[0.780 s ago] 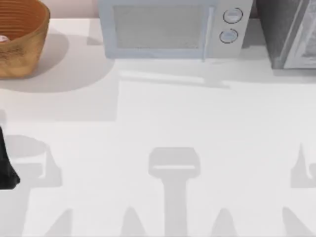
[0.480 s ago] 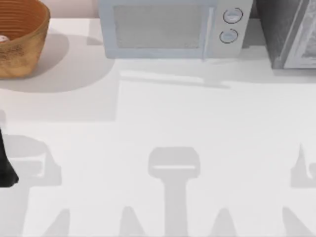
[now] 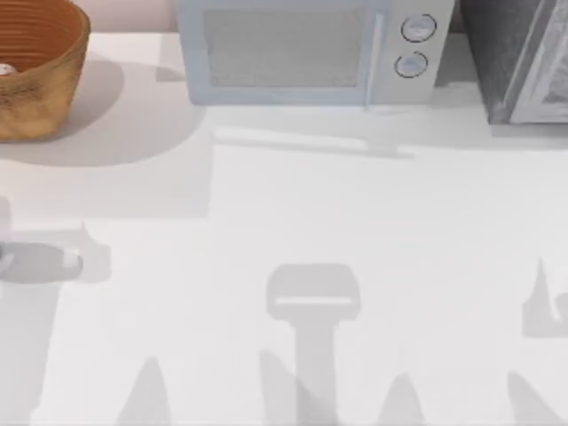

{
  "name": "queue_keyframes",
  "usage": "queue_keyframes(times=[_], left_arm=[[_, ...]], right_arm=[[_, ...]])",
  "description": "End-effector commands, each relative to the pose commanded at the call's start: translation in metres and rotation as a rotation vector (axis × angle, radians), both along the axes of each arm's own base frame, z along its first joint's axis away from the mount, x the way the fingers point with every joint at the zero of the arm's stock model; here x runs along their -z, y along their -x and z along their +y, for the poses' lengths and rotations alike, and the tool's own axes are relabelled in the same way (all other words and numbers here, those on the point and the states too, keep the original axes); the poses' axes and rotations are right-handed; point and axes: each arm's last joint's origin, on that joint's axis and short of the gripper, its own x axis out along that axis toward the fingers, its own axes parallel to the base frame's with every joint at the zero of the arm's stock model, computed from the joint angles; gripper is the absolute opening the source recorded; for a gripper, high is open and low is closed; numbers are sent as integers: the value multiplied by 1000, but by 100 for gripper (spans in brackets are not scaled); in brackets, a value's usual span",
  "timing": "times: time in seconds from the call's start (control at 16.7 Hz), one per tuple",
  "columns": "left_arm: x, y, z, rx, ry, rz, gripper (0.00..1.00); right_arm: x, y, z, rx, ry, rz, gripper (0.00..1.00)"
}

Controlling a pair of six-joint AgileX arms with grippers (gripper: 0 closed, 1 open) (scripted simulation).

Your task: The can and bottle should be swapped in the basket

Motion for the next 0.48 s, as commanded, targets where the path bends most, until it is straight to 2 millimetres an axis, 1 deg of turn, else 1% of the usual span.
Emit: queue_keyframes(times=[0.12, 0.24, 0.36, 0.48], left_arm=[[-32, -22, 4, 4, 2, 76, 100], [-61, -52, 10, 10, 7, 157, 100], [-86, -89, 17, 18, 15, 241, 100], [-102, -131, 26, 27, 26, 327, 100]], right_arm=[[0, 0, 0, 0, 0, 0, 100], [0, 0, 0, 0, 0, 0, 100], [0, 0, 0, 0, 0, 0, 100], [0, 0, 0, 0, 0, 0, 100]])
